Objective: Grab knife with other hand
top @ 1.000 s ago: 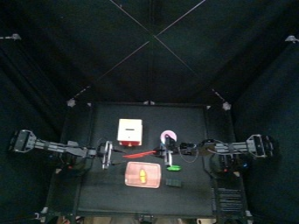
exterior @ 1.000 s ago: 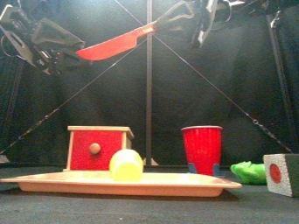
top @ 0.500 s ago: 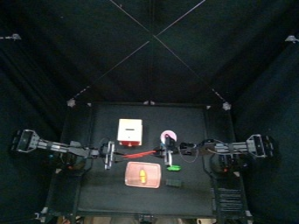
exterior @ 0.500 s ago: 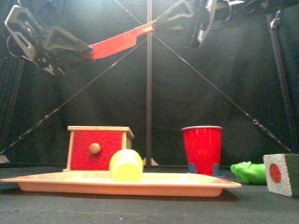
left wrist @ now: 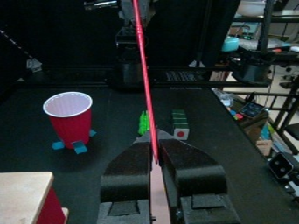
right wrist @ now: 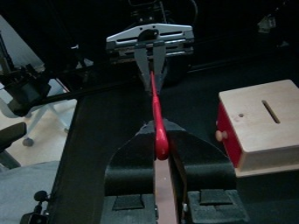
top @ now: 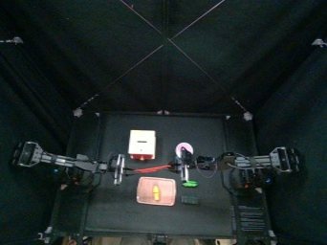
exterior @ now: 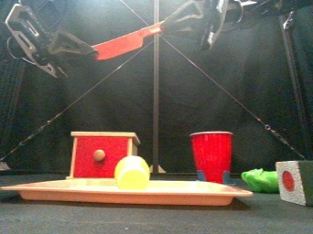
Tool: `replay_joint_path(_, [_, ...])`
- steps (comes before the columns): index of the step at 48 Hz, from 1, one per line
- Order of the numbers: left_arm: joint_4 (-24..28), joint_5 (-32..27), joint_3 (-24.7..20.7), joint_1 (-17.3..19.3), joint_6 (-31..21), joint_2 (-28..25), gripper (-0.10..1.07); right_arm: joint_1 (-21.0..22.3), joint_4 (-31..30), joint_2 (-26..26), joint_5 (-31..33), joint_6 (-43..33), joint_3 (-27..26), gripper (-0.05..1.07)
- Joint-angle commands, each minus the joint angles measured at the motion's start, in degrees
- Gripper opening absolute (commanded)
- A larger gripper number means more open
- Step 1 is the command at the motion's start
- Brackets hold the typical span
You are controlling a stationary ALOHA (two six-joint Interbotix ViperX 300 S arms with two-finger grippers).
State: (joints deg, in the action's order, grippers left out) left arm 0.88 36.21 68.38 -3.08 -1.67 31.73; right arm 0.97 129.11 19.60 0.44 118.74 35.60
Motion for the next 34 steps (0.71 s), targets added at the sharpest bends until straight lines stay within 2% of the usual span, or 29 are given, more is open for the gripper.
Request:
replay_joint_path(1, [-0.09, 1.85, -0.97, 0.09, 0.18, 0.26, 0.39, 0.09, 0.18, 0.62, 0.35, 0.00, -0.26, 0.32])
replay_joint_path(13, [0.09, 1.93, -0.70, 0.18, 0.35, 0.26, 0.24, 0.09, 0.26, 0.44, 0.35, 0.00, -0.53, 0.33])
replay_joint_path(19, [0.00, 1.93, -0.44, 0.18, 0.35, 0.26, 0.23, 0.09, 0.00, 0.44, 0.35, 0.00, -0.44, 0.38])
replay_joint_path(26, [0.09, 1.67, -0.35, 0.18, 0.35, 0.26, 0.23, -0.35, 0.18, 0.44, 0.26, 0.00, 0.09, 0.57])
replay_joint_path(34, [0.18, 0.97, 0.62, 0.26, 0.35, 0.26, 0.23, -1.23, 0.26, 0.35, 0.00, 0.00, 0.18, 0.87])
